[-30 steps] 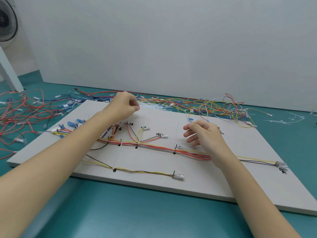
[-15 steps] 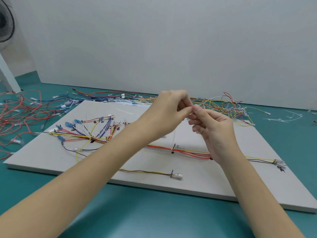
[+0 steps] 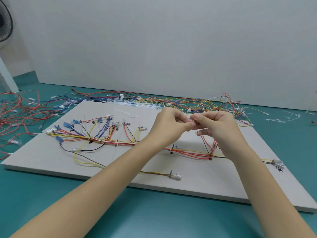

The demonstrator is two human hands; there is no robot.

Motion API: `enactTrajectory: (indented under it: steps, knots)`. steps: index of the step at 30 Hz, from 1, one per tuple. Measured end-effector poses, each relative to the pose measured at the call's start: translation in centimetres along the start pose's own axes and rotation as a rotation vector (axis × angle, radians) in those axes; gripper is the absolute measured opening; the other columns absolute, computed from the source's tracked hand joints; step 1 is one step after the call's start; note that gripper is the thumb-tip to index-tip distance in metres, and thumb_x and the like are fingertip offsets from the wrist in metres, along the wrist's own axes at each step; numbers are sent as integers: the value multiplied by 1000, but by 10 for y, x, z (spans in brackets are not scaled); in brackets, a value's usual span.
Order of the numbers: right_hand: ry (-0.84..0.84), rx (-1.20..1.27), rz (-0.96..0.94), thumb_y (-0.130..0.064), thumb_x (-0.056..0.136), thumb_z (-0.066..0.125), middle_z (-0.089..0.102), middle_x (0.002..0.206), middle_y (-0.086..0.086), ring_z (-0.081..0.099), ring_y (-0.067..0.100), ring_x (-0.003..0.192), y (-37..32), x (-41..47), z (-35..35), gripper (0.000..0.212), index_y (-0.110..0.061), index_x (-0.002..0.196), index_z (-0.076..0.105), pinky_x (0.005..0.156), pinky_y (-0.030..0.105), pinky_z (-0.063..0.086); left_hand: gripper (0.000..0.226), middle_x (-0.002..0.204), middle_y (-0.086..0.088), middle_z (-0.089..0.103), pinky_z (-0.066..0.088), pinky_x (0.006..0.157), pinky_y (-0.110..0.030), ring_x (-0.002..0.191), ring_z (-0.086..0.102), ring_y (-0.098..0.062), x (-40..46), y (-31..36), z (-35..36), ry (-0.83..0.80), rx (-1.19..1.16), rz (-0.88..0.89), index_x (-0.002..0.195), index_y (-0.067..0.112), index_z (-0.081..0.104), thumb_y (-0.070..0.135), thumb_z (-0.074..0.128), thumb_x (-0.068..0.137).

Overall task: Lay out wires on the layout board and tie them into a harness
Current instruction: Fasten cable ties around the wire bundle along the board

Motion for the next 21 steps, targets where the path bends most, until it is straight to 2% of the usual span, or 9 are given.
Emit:
enactTrajectory:
  steps: [5,8,10,11,13,14,17,21]
  knots:
    - [0,52,91,-12,86,70,72,76,13,66,14,65,15,-2,-6,14,2,89,74,53,20,51,9,73,-14,72,45,62,-26,60,58,-12,-1,-4,10,47,-54,-12,73,10,71,14,74,81]
    - [28,32,65,-10,88,67,70,74,12,65,15,62,14,-1,-15,15,4,88,72,49,20,50,13,72,-8,71,45,63,-23,60,56,-7,-4,-2,17,14,-53,22,72,15,68,19,78,80]
    - [103,-15,-1,-7,89,65,70,70,9,66,14,58,6,2,-31,12,3,86,71,46,20,49,16,77,3,70,45,66,-20,62,54,3,-9,0,26,-58,86,80,78,19,69,30,80,77]
    - [147,-41,-32,-6,90,64,70,67,7,66,13,56,2,4,-42,11,2,84,70,45,20,49,20,83,8,70,44,73,-22,70,53,5,-13,0,33,-127,206,108,84,22,70,38,80,76]
    - [214,-94,-74,-5,89,64,70,61,3,67,12,54,-4,8,-62,9,0,83,69,44,19,49,34,96,12,67,36,87,-31,93,51,-3,-23,-3,48,-297,473,175,97,26,71,50,77,74]
    - [230,-126,-86,-4,89,65,69,60,4,66,11,53,-5,9,-69,9,0,82,69,44,19,49,36,99,10,65,34,89,-33,99,50,-8,-26,-5,53,-365,549,205,101,26,72,50,76,75]
    - [209,-242,-105,-1,88,65,68,67,15,65,11,51,-2,9,-78,9,-1,80,70,45,19,51,23,90,4,60,45,86,-36,91,56,-16,-29,-6,56,-411,509,238,98,17,76,33,74,83]
    - [214,-294,-142,0,88,64,67,70,17,65,10,52,4,9,-82,10,-2,80,70,47,20,53,13,80,9,53,48,79,-34,81,54,-12,-28,-5,58,-394,480,272,91,12,75,24,71,87]
Point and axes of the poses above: each hand's wrist, its own x-axis towards the middle knuckle, its own z-axis out of the palm, y = z × x, the point moved 8 cm from there along x, towards the middle knuckle
